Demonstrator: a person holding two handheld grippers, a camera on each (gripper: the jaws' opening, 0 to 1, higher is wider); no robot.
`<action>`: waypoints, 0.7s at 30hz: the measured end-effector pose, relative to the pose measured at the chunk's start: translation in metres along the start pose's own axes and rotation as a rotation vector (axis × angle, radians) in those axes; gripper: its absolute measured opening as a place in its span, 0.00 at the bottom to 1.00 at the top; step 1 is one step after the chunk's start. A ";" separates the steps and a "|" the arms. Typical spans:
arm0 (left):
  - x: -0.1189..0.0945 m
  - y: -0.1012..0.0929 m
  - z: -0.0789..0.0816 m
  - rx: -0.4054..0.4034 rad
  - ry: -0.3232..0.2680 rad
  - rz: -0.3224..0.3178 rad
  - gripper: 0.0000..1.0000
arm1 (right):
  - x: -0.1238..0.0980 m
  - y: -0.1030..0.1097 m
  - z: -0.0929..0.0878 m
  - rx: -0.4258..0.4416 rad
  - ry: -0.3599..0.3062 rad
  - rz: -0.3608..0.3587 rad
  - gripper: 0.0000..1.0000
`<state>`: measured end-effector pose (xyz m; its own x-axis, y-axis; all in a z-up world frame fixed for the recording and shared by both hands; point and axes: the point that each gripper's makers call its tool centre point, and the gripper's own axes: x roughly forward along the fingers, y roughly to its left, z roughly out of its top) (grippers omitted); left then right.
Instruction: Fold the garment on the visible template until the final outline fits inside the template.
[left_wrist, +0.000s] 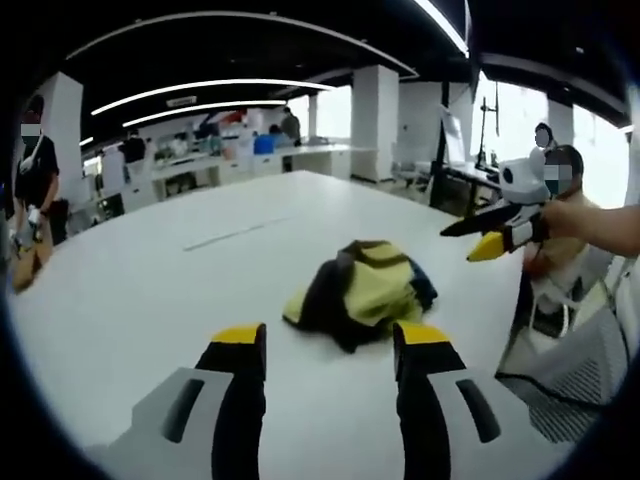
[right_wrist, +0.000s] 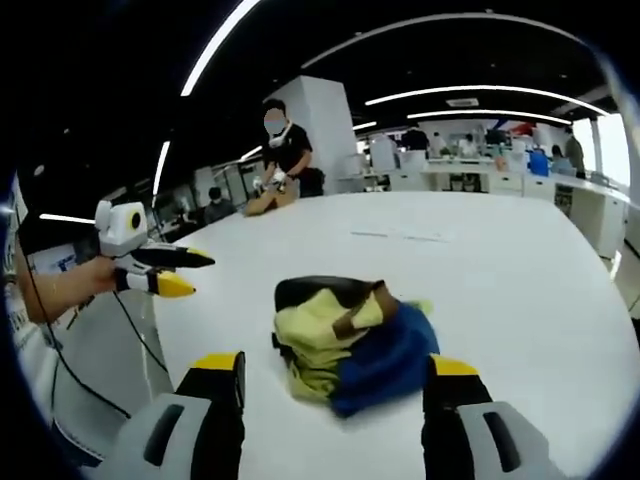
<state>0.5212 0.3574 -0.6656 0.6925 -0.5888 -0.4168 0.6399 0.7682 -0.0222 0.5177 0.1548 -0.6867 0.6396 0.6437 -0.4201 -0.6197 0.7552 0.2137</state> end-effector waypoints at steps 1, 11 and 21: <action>0.002 -0.001 0.000 -0.004 0.005 -0.006 0.47 | 0.002 0.000 0.000 0.001 0.000 0.001 0.68; 0.029 -0.005 0.005 0.010 0.023 -0.056 0.41 | 0.024 -0.001 0.001 0.020 0.010 0.008 0.58; 0.061 -0.015 0.010 0.033 0.035 -0.112 0.35 | 0.042 -0.004 -0.001 0.033 0.032 0.010 0.54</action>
<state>0.5575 0.3077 -0.6814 0.6043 -0.6612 -0.4447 0.7238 0.6888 -0.0406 0.5467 0.1783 -0.7056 0.6184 0.6475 -0.4453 -0.6104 0.7527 0.2467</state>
